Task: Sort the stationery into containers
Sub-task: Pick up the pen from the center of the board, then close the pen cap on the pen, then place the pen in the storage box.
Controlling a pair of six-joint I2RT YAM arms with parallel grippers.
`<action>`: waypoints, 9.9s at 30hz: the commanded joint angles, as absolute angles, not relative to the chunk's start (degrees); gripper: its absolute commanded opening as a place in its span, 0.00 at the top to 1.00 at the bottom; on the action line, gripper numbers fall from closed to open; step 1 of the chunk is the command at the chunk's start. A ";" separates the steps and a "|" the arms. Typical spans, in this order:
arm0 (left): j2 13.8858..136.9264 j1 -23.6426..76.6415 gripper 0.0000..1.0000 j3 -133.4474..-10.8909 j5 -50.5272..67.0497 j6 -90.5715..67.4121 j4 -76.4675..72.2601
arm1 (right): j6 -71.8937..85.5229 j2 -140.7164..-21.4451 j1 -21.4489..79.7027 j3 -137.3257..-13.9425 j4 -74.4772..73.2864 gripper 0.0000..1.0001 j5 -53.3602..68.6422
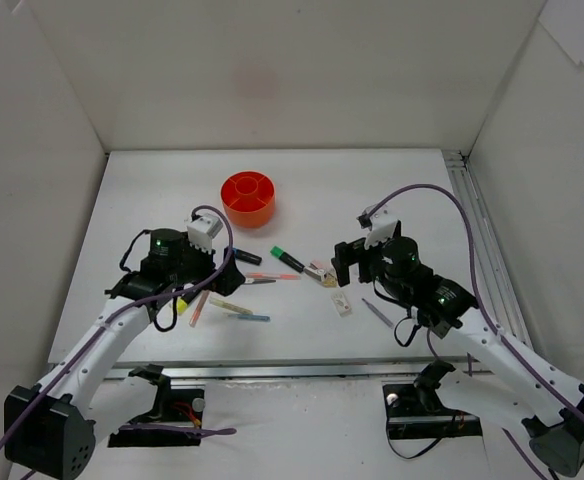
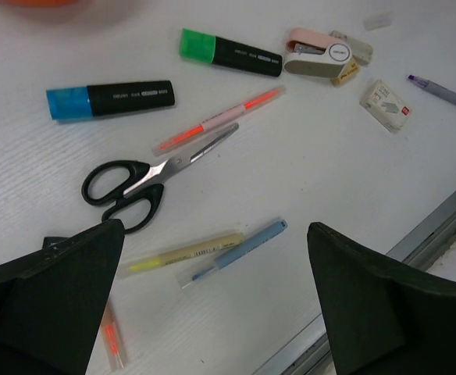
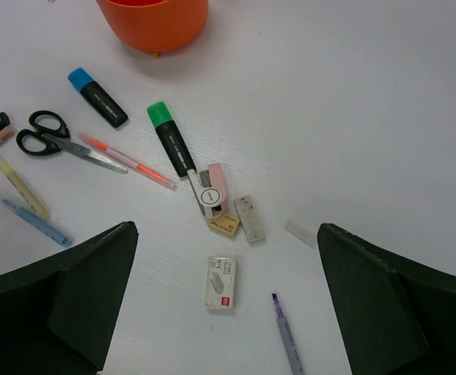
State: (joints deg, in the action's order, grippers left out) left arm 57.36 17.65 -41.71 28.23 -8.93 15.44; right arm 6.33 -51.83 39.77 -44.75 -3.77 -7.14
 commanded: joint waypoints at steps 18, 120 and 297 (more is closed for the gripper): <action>52.11 19.69 0.00 -47.89 26.71 -7.03 10.64 | 20.47 -63.02 31.74 -46.60 -22.23 0.08 -9.85; 143.35 50.45 0.39 -132.45 30.58 24.52 35.06 | 16.35 -41.40 17.49 -54.40 -37.44 1.00 -5.19; 52.33 8.89 0.00 -51.86 28.76 -31.64 4.45 | -47.05 -77.25 45.81 -73.64 -10.72 1.00 38.38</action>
State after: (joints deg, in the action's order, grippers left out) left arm 57.52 11.07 -52.29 36.67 -31.99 -0.08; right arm -54.94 -75.81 49.47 -68.84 -13.39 28.49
